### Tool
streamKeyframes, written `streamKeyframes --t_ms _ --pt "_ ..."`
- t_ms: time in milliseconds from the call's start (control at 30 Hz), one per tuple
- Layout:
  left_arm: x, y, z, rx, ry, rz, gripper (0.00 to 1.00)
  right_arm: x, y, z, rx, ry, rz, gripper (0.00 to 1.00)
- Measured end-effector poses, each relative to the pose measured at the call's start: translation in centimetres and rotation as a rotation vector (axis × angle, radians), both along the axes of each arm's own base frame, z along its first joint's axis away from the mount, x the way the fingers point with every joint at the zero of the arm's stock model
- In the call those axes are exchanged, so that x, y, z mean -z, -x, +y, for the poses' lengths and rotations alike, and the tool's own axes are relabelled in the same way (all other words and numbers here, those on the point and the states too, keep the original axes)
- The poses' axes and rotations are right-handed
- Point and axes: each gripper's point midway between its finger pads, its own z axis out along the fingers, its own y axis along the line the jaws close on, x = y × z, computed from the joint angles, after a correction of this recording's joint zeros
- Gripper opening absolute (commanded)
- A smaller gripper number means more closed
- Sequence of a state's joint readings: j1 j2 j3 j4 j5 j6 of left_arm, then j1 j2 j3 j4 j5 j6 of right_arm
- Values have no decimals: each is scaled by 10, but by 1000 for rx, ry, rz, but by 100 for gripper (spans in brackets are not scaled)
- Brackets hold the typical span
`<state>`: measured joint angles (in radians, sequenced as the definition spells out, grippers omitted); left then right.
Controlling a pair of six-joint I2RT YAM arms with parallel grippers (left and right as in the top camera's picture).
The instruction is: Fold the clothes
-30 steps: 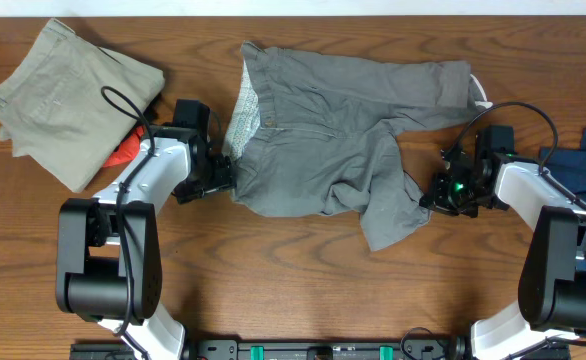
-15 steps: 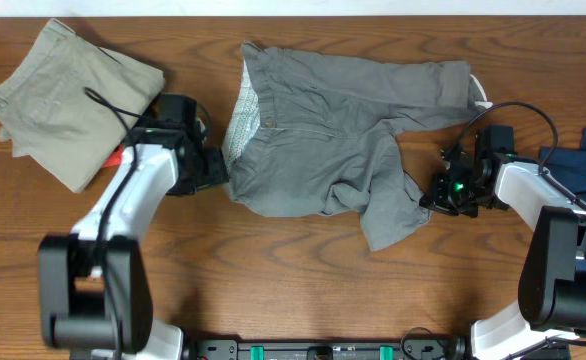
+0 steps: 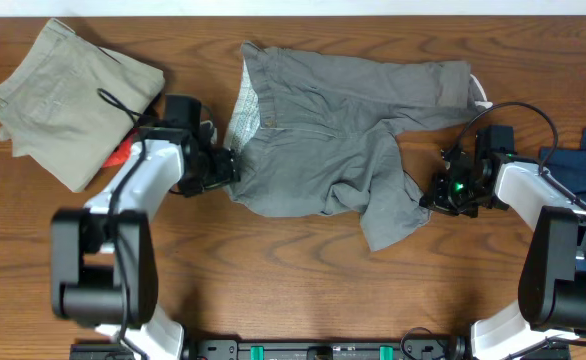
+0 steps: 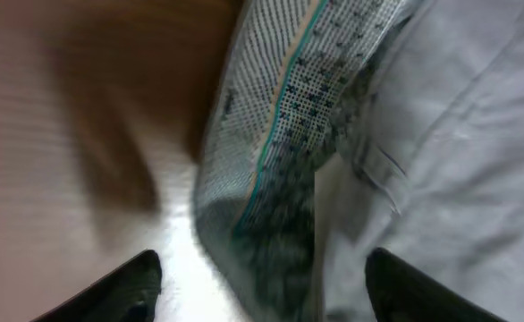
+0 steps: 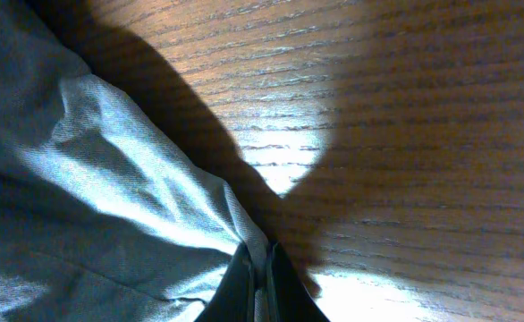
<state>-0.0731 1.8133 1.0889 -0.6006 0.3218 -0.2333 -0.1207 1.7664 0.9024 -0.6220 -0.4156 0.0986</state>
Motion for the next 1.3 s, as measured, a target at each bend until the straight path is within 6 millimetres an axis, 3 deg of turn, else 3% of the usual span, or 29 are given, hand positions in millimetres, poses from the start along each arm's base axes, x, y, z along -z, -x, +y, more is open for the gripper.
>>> streamKeyframes --t_ms 67,233,333,400,533,567,633,733,833,933,1167,1300 --pt "9 3 -3 24 15 22 6 0 0 0 1 0 1 1" --pt "14 6 -1 50 3 35 6 -1 0 -2 6 3 10 1" --pt "16 11 7 16 -35 63 6 -7 -9 -17 51 15 19 1" --pt "18 14 17 -28 -63 85 6 -22 -31 -39 114 25 -24 1" --pt "18 13 34 -121 -73 101 6 -74 -88 -91 250 46 -197 1" --pt "18 12 36 -135 -70 101 6 -89 -100 -104 277 51 -243 6" --pt "17 10 37 -150 -57 97 6 -114 -116 -121 318 50 -309 43" --pt "18 9 39 -162 -68 94 6 -137 -130 -140 344 90 -378 45" --pt "18 9 41 -166 -77 93 6 -137 -126 -140 341 98 -355 49" --pt "18 9 41 -166 -78 93 6 -124 -110 -130 323 91 -276 49" --pt "18 9 41 -166 -79 94 6 -72 -42 -92 255 42 6 49" --pt "18 9 41 -166 -79 95 6 -49 -21 -75 211 34 67 52"
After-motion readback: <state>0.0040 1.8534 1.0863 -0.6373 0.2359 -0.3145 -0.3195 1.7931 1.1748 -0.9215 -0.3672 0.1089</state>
